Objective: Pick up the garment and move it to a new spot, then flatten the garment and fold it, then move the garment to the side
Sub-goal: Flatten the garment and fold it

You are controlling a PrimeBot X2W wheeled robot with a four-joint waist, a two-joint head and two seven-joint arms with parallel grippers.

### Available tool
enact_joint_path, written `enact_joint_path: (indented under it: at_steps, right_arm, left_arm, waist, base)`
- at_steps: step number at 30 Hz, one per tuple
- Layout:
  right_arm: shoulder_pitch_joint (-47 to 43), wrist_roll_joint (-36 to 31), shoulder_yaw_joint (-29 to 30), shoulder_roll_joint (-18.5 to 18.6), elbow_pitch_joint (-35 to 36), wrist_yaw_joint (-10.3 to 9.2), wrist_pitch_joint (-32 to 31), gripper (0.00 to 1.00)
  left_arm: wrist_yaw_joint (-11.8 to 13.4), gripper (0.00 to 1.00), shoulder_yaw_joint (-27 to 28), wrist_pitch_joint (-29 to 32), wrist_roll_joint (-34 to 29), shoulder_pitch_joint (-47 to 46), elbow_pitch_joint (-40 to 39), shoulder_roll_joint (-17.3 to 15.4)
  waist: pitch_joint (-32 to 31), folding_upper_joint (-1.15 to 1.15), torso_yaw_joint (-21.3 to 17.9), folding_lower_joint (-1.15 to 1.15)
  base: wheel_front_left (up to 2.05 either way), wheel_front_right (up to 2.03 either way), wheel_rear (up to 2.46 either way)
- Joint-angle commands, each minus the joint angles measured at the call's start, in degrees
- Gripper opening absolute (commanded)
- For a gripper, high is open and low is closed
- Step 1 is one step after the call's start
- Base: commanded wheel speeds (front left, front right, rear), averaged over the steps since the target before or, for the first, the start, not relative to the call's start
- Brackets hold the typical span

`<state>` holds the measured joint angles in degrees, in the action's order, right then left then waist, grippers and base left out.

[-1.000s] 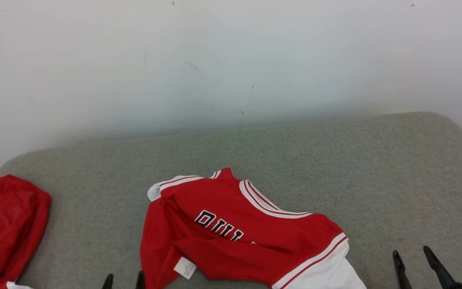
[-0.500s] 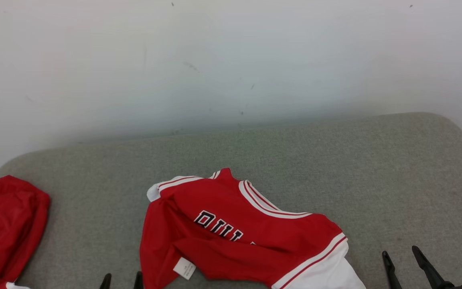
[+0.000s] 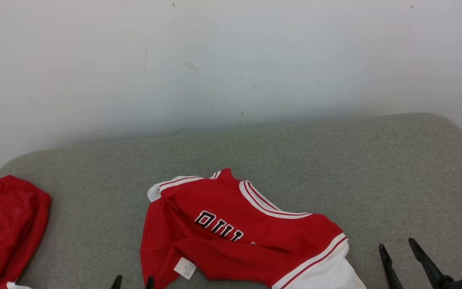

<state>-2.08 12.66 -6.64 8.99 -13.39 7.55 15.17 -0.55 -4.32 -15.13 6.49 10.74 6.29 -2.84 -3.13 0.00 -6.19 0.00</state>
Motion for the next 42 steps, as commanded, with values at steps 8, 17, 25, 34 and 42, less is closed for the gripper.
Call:
enact_joint_path:
  at_steps: [8, 17, 25, 34, 42]
  right_arm:
    - [2.42, 3.55, -4.7, 5.39, -3.28, -0.13, -3.45, 1.0]
    - [3.54, 11.37, -13.06, 9.26, -6.5, -0.13, -13.2, 1.0]
    - [5.96, 14.88, -16.67, 9.79, -7.79, -0.13, -14.28, 1.0]
    - [8.84, 17.84, -20.22, 9.85, -9.63, -0.13, -15.09, 1.0]
    - [10.46, 20.63, -23.01, 10.01, -10.82, -0.13, -15.41, 1.0]
  left_arm:
    - [-2.23, 1.0, -4.16, 2.22, -4.55, -3.87, 8.49, -2.33]
    - [-2.38, 1.0, -6.65, 7.03, -7.58, -8.98, 14.07, -5.11]
    - [-2.04, 1.0, -7.99, 7.96, -8.76, -11.3, 14.37, -6.14]
    - [-1.74, 1.0, -9.09, 9.31, -9.23, -13.35, 16.68, -6.66]
    - [-1.26, 1.0, -9.53, 9.18, -9.35, -15.14, 19.26, -7.51]
  waist:
    - [0.68, 0.0, -0.01, 0.0]
    - [3.09, 0.0, -0.43, 0.0]
    - [5.12, 0.0, -0.6, 0.0]
    - [6.8, 0.0, -0.28, 0.0]
    - [8.02, 0.0, -0.22, 0.0]
  base:
    - [0.0, 0.0, 0.0]
    - [0.0, 0.0, 0.0]
    - [0.0, 0.0, 0.0]
    - [0.0, 0.0, 0.0]
    - [0.0, 0.0, 0.0]
